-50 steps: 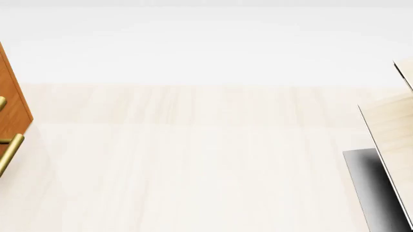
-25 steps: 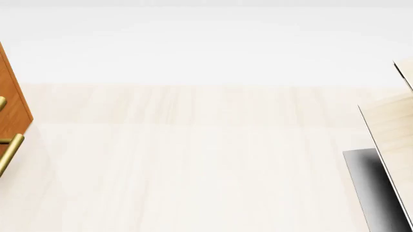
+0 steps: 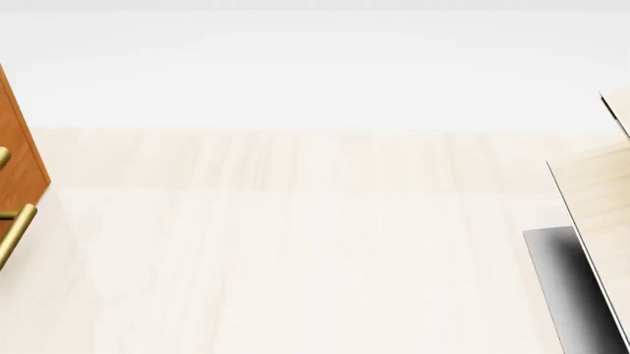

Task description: Close the top drawer of the cabinet and put the bowl on top of it.

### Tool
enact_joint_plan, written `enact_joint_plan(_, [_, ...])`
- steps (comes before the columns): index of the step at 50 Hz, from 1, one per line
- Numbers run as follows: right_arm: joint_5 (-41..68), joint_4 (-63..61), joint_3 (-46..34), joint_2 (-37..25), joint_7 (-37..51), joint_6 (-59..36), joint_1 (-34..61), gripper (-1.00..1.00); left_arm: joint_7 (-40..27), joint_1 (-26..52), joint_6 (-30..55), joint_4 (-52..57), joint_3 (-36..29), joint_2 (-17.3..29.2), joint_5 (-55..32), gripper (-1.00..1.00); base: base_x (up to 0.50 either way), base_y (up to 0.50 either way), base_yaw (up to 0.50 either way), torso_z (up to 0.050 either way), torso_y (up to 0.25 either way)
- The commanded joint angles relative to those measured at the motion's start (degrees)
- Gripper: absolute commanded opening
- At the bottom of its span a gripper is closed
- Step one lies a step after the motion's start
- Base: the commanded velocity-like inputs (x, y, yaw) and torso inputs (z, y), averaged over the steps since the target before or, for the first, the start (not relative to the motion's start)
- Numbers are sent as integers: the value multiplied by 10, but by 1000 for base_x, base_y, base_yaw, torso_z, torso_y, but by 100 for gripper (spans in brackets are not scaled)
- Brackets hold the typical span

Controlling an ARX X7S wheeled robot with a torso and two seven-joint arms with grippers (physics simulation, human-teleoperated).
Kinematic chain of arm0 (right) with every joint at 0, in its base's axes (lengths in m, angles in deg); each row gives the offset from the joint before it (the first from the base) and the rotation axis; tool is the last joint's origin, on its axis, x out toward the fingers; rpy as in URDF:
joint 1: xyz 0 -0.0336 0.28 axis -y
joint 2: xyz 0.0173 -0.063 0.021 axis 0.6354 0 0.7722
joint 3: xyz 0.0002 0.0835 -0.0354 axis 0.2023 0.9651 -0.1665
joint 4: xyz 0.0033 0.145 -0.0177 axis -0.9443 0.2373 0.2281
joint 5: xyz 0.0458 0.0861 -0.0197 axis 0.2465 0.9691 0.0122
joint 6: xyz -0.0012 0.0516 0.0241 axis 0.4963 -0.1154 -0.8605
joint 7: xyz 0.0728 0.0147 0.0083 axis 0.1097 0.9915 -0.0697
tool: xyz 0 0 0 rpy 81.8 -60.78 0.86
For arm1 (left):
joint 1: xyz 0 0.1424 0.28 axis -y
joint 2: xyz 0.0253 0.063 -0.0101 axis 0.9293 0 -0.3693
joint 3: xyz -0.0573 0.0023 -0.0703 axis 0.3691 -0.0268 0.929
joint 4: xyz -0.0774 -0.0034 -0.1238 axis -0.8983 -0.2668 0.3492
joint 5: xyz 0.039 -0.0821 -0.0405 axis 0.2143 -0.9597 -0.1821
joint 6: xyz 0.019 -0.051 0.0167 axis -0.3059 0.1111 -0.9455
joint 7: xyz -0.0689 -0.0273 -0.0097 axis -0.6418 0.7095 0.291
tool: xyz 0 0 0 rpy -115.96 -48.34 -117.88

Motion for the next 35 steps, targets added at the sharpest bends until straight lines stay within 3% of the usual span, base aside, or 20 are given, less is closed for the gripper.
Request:
enact_joint_plan(1, [-2,-2,0,1,0,-1,-1,100,3,-14,-12,2,5,4,3,-100,0,0,0,0,0])
enact_joint_plan(35, [-9,-8,1,9,-2,-4,-9,100,62,-52,-43,-8,-16,13,38,-100,0,0,0,0,0])
